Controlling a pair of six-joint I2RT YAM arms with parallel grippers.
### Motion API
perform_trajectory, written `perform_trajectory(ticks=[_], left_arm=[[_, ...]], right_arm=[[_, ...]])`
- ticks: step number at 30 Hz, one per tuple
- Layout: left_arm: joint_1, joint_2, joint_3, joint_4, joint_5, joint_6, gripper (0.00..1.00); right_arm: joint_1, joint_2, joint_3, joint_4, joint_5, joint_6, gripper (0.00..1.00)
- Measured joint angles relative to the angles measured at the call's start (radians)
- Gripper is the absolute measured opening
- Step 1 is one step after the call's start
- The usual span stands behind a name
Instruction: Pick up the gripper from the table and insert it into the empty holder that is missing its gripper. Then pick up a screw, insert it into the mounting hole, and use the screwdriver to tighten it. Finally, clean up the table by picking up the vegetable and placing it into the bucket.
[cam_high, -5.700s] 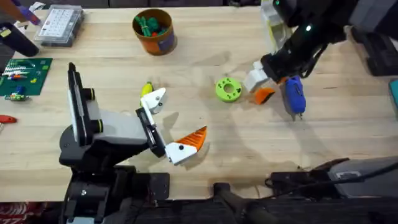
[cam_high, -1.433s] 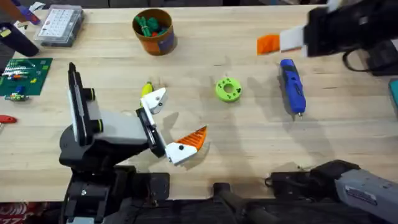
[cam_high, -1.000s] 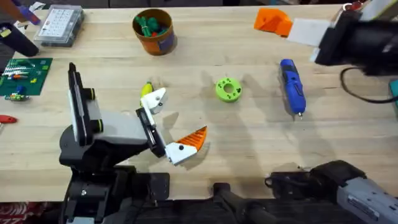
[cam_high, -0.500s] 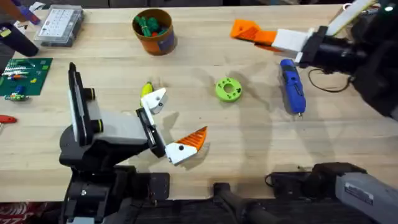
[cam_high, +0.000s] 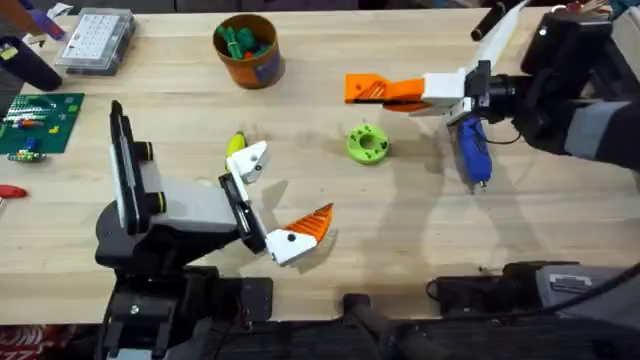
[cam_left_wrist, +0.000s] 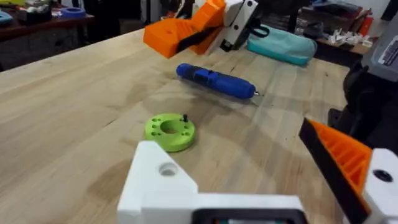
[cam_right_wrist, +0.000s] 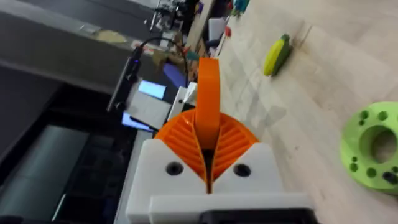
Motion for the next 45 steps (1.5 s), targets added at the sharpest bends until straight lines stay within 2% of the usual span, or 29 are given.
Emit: perform_trajectory(ticks=[8, 17, 23, 26, 29, 32, 35, 36, 37, 45], left_arm=[[0.000, 0.000, 0.000, 0.000, 0.000, 0.000, 0.991], [0.000, 0.000, 0.000, 0.000, 0.000, 0.000, 0.991], [0.000, 0.000, 0.000, 0.000, 0.000, 0.000, 0.991], [0.000, 0.000, 0.000, 0.000, 0.000, 0.000, 0.991], [0.000, 0.000, 0.000, 0.000, 0.000, 0.000, 0.991], [0.000, 0.000, 0.000, 0.000, 0.000, 0.000, 0.991], [0.000, 0.000, 0.000, 0.000, 0.000, 0.000, 0.991], [0.000, 0.000, 0.000, 0.000, 0.000, 0.000, 0.991], [0.000, 0.000, 0.000, 0.000, 0.000, 0.000, 0.991], [0.000, 0.000, 0.000, 0.000, 0.000, 0.000, 0.991]], right_arm=[[0.005, 0.008, 0.000, 0.001, -0.100, 0.015, 0.007], [0.021, 0.020, 0.000, -0.098, -0.104, 0.008, 0.007], [0.021, 0.025, -0.023, -0.063, -0.104, 0.009, 0.007], [0.029, 0.064, -0.067, 0.042, -0.104, 0.063, 0.007], [0.066, 0.125, -0.089, 0.250, -0.104, 0.170, 0.007], [0.120, 0.177, -0.092, 0.532, -0.104, 0.334, 0.007], [0.149, 0.211, -0.092, 0.676, -0.104, 0.492, 0.007], [0.154, 0.239, -0.092, 0.703, -0.104, 0.603, 0.007], [0.157, 0.247, -0.092, 0.703, -0.104, 0.629, 0.007], [0.244, 0.255, -0.092, 0.677, -0.104, 0.716, 0.007]])
